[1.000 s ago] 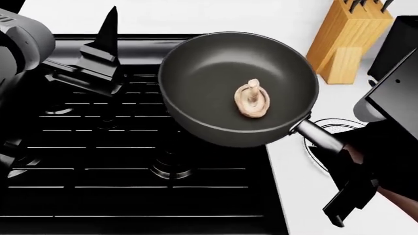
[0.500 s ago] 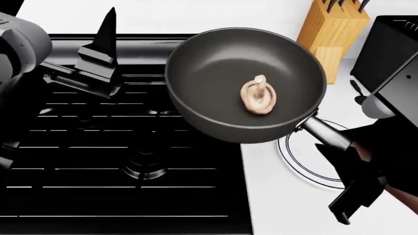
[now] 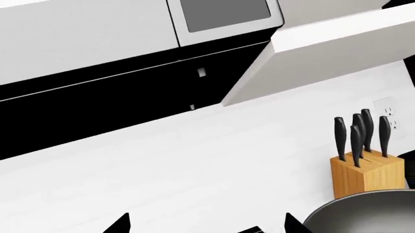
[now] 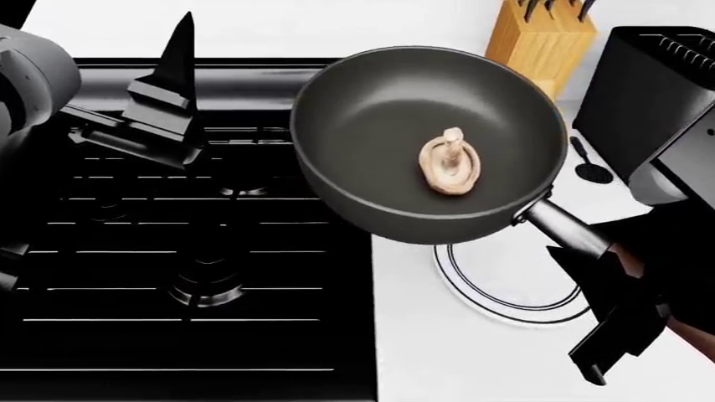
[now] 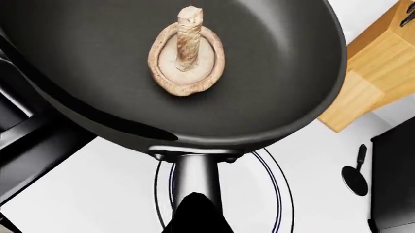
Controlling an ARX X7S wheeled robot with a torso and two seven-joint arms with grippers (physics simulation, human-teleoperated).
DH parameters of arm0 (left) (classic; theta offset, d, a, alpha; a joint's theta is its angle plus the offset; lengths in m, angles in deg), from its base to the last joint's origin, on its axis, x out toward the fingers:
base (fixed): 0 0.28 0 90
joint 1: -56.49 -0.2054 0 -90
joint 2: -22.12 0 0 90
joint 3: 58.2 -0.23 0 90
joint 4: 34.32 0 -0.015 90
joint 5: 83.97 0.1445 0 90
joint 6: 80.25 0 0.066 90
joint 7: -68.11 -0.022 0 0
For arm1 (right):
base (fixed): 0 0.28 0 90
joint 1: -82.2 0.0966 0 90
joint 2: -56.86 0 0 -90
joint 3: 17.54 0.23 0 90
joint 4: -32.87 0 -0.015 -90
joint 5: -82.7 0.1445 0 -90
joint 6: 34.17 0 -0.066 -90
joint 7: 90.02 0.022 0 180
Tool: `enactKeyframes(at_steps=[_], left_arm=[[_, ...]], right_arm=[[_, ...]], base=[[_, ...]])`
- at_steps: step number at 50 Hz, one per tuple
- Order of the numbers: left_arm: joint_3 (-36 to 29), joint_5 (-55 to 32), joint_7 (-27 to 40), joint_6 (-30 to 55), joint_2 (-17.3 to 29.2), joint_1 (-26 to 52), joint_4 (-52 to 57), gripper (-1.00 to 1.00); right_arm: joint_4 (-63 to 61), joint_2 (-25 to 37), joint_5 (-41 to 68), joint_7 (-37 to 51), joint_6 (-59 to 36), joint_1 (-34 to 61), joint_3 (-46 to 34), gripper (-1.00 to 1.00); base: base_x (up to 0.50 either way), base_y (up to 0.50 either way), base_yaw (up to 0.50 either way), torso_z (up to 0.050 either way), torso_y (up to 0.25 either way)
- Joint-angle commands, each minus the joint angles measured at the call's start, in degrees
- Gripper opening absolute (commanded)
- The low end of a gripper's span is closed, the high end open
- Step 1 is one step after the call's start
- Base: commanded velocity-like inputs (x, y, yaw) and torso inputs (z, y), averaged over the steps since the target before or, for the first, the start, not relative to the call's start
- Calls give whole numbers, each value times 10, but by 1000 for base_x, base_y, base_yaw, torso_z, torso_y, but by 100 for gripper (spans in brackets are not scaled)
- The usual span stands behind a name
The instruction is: Pick up the pan and dump the vegetables in it onto the plate. Then return the pan to the stove.
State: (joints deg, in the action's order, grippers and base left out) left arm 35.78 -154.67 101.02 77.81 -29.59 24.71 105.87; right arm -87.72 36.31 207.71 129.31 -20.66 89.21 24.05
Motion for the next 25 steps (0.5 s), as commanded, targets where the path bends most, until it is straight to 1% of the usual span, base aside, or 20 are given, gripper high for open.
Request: enactKeyframes(at_steps=[1, 25], left_arm=[[-2, -3, 3, -4, 3, 0, -1, 100], [-4, -3, 7, -15, 10, -6, 0, 100]], right_arm=[[4, 4, -16, -2, -3, 19, 10, -100], [7, 8, -23, -5, -6, 20, 6, -100]], base=[[0, -168, 0, 0, 10], [0, -166, 0, 1, 0]])
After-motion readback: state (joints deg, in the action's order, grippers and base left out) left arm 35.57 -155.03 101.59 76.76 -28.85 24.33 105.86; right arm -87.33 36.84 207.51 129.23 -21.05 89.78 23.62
